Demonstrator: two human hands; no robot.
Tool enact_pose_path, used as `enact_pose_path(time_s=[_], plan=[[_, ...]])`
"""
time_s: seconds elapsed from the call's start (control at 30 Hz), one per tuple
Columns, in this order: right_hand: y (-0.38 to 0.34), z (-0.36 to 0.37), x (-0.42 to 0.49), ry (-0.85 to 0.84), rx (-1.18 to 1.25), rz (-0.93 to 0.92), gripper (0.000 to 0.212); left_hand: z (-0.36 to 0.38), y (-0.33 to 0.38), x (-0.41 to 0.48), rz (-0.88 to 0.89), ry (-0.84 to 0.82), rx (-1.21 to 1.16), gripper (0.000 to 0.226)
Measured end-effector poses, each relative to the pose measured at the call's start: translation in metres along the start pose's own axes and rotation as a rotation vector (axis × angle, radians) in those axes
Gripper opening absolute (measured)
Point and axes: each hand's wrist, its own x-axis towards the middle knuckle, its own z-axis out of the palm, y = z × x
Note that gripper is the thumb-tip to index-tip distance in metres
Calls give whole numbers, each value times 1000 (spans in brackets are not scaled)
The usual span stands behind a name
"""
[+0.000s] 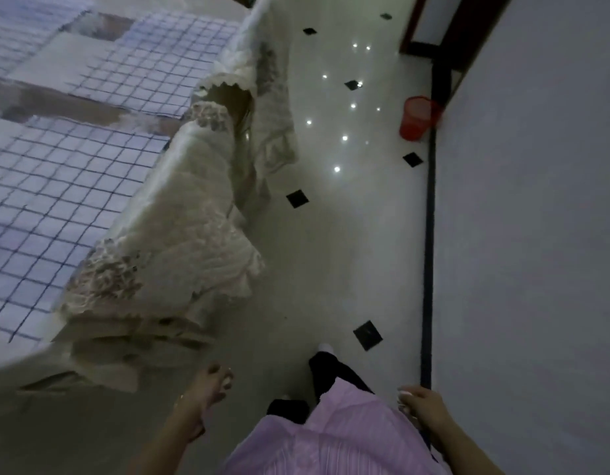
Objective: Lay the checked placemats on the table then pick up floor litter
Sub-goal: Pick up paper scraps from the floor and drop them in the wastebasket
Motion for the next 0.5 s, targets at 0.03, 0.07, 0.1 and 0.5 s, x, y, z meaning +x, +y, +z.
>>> enact_pose_path(time_s=[0.03, 0.07, 0.1, 0.5], plan=[[5, -4, 2, 19, 28, 10, 13, 9, 26, 6, 55, -27, 32, 24], [9, -7, 4, 38, 53, 25, 13, 18, 52, 9, 105, -49, 55, 24], [11, -9, 8, 51, 89, 40, 14, 30, 75, 14, 137, -69, 67, 24], [-141, -25, 119, 20, 68, 72, 24, 128, 227, 87, 172, -102, 314, 30]])
